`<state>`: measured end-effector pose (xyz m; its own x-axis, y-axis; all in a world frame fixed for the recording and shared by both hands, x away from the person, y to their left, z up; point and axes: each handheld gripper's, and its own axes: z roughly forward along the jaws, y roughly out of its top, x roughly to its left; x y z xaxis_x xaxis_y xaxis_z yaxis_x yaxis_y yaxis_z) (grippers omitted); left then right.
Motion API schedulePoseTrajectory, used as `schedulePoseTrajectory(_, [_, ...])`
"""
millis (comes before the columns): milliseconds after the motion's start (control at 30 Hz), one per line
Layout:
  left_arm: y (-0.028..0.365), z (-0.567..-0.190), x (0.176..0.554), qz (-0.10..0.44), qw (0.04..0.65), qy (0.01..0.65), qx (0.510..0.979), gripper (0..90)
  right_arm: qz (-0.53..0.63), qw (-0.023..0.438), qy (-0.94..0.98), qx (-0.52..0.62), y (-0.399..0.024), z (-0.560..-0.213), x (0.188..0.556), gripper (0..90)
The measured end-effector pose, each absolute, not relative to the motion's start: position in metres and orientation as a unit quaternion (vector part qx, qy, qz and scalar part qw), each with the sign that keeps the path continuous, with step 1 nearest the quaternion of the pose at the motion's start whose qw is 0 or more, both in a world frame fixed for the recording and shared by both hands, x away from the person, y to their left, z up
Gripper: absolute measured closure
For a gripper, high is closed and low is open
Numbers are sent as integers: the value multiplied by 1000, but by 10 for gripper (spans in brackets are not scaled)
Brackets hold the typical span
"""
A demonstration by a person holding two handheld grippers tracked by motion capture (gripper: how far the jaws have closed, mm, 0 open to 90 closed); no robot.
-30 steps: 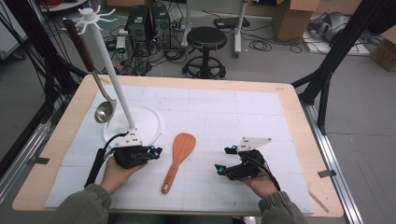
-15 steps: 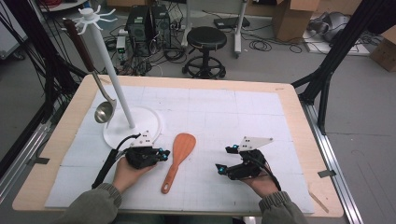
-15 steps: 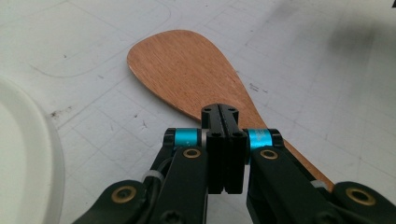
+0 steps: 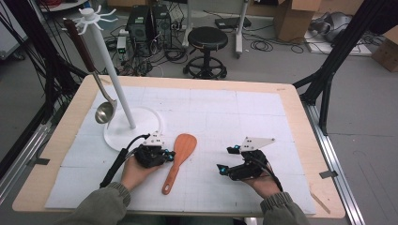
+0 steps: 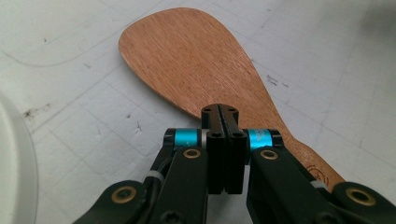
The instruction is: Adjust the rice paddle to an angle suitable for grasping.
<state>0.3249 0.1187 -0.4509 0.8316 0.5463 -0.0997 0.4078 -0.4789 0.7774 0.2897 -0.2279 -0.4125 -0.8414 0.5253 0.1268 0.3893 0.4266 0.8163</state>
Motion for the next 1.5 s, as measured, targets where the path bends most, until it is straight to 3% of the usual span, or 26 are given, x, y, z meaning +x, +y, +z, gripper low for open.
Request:
schedulePoseTrajectory(767, [93, -447, 325, 67, 417, 229, 877, 896, 459, 75, 844, 268, -227, -413, 290, 208])
schedulePoseTrajectory(1500, [103, -434, 275, 51, 445, 193, 873, 896, 459, 78, 845, 264, -225, -411, 286, 206])
